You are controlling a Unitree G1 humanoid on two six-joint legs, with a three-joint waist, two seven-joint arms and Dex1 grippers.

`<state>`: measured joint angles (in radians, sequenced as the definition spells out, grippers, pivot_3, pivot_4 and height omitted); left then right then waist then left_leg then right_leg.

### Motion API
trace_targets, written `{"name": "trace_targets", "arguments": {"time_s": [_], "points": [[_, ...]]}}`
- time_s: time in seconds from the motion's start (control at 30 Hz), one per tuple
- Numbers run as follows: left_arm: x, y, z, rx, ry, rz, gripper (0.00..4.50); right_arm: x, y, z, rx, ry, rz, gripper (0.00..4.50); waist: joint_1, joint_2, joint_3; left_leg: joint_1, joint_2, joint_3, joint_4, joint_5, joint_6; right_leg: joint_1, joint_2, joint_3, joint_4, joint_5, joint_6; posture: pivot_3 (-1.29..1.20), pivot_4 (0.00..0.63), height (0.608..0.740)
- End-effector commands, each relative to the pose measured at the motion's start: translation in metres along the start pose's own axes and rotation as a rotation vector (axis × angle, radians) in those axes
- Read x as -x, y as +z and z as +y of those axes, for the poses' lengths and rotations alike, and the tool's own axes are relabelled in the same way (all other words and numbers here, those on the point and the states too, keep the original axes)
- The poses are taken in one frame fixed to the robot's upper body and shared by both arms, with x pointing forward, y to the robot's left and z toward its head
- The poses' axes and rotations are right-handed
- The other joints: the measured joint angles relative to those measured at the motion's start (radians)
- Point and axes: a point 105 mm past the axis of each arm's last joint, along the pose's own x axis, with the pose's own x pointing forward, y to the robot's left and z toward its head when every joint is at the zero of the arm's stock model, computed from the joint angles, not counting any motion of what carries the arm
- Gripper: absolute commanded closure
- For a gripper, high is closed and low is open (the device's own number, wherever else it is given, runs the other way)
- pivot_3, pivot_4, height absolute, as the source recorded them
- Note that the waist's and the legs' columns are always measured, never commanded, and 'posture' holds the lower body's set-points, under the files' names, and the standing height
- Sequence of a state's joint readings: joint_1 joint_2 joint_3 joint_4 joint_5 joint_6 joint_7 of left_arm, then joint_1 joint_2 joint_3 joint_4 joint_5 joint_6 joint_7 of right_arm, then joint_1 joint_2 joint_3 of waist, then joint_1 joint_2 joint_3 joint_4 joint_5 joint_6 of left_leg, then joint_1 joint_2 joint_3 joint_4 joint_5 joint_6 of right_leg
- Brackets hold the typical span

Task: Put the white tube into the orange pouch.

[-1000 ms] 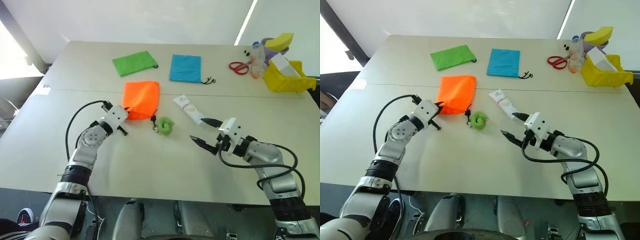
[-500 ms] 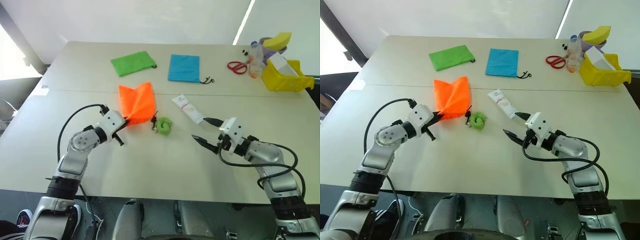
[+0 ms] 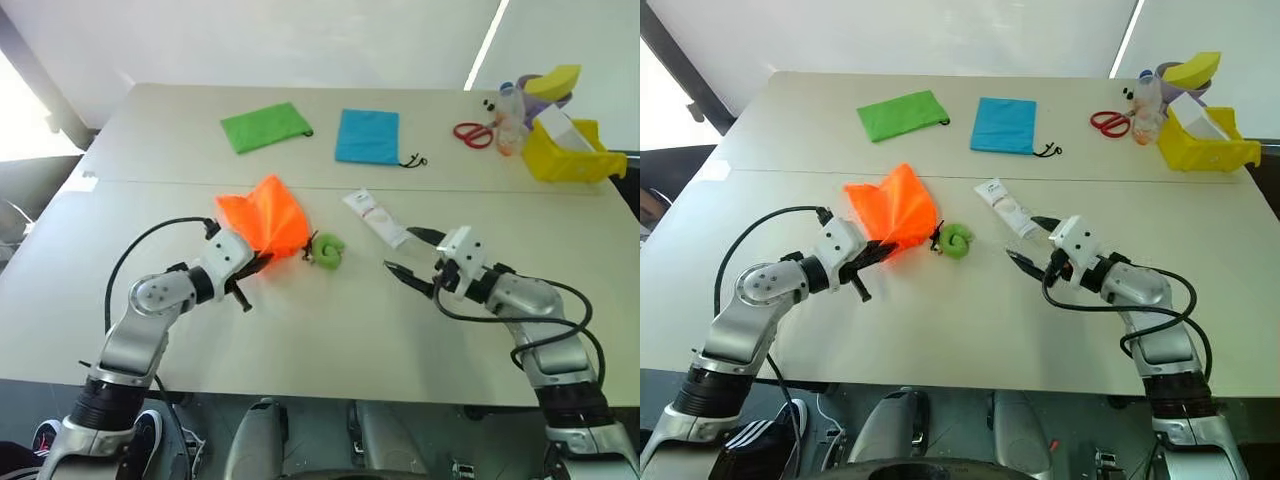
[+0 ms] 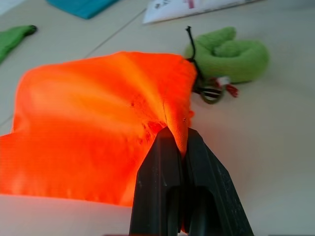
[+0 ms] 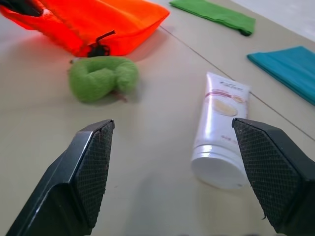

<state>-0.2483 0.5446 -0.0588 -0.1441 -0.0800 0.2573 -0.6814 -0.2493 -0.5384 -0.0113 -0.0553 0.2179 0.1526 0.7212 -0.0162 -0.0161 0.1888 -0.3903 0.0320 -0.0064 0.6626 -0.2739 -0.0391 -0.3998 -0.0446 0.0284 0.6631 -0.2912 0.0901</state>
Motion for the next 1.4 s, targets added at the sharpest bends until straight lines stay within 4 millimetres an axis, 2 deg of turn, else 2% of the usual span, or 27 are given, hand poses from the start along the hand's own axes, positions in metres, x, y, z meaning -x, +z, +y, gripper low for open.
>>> {"name": "trace_targets", "arguments": {"time_s": [0.03, 0.1, 0.17, 0.27, 0.43, 0.83, 0.93, 1.0, 1.4], "points": [[0.003, 0.008, 0.014, -0.056, 0.062, -0.036, 4.47, -0.005, 0.012, -0.013, -0.024, -0.072, 0.002, 0.47, 0.002, 0.000, 0.000, 0.000, 0.000, 0.000, 0.000, 0.000, 0.000, 0.000, 0.000, 0.000, 0.000, 0.000, 0.000, 0.00, 0.150, 0.740], [0.001, 0.008, 0.015, -0.065, 0.074, -0.052, 4.47, -0.011, 0.010, -0.030, -0.081, -0.170, 0.078, 0.47, 0.002, 0.000, 0.000, 0.000, 0.000, 0.000, 0.000, 0.000, 0.000, 0.000, 0.000, 0.000, 0.000, 0.000, 0.000, 0.00, 0.150, 0.740], [-0.001, 0.007, 0.015, -0.050, 0.087, -0.059, 4.47, -0.016, 0.014, -0.035, -0.203, -0.181, 0.109, 0.47, 0.002, 0.000, 0.000, -0.001, 0.000, 0.000, 0.000, 0.000, 0.000, -0.002, -0.002, 0.001, 0.000, 0.000, 0.000, 0.00, 0.150, 0.740], [-0.002, 0.005, 0.013, -0.051, 0.082, -0.061, 4.47, -0.020, 0.018, -0.027, -0.223, -0.121, 0.170, 0.47, 0.004, 0.000, 0.000, -0.002, 0.000, -0.001, 0.000, 0.000, 0.000, -0.002, -0.002, 0.001, 0.000, 0.000, 0.000, 0.00, 0.150, 0.740], [-0.003, 0.004, 0.011, -0.047, 0.080, -0.065, 4.47, -0.021, 0.006, -0.027, -0.234, -0.130, 0.312, 0.47, 0.004, 0.000, 0.000, -0.003, 0.000, 0.000, -0.001, 0.000, 0.000, -0.004, -0.002, 0.000, 0.000, 0.000, 0.000, 0.00, 0.150, 0.740], [-0.003, 0.004, 0.007, -0.036, 0.078, -0.075, 4.47, -0.023, -0.012, -0.026, -0.273, -0.173, 0.393, 0.47, 0.002, 0.000, 0.000, -0.003, 0.000, 0.000, -0.001, 0.000, 0.000, -0.004, -0.001, 0.000, 0.000, 0.000, 0.000, 0.00, 0.150, 0.740], [-0.003, 0.005, 0.008, -0.039, 0.079, -0.076, 4.50, -0.023, -0.011, -0.026, -0.277, -0.171, 0.386, 1.36, 0.001, 0.000, 0.000, -0.003, 0.000, 0.000, -0.001, 0.000, 0.000, -0.004, -0.001, 0.000, 0.000, 0.000, 0.000, 0.00, 0.150, 0.740], [-0.003, 0.004, 0.008, -0.042, 0.077, -0.075, 4.50, -0.023, -0.010, -0.024, -0.275, -0.158, 0.383, 2.27, 0.001, 0.000, 0.000, -0.003, 0.000, 0.000, -0.001, 0.000, 0.000, -0.004, -0.001, 0.000, 0.000, 0.000, 0.000, 0.00, 0.150, 0.740], [-0.007, 0.006, 0.007, -0.045, 0.067, -0.083, 4.50, -0.020, -0.007, -0.026, -0.237, -0.161, 0.362, 2.27, 0.002, 0.000, 0.000, -0.003, 0.000, 0.000, -0.001, 0.000, 0.000, -0.004, -0.001, 0.000, 0.000, 0.000, 0.000, 0.00, 0.150, 0.740]]}}
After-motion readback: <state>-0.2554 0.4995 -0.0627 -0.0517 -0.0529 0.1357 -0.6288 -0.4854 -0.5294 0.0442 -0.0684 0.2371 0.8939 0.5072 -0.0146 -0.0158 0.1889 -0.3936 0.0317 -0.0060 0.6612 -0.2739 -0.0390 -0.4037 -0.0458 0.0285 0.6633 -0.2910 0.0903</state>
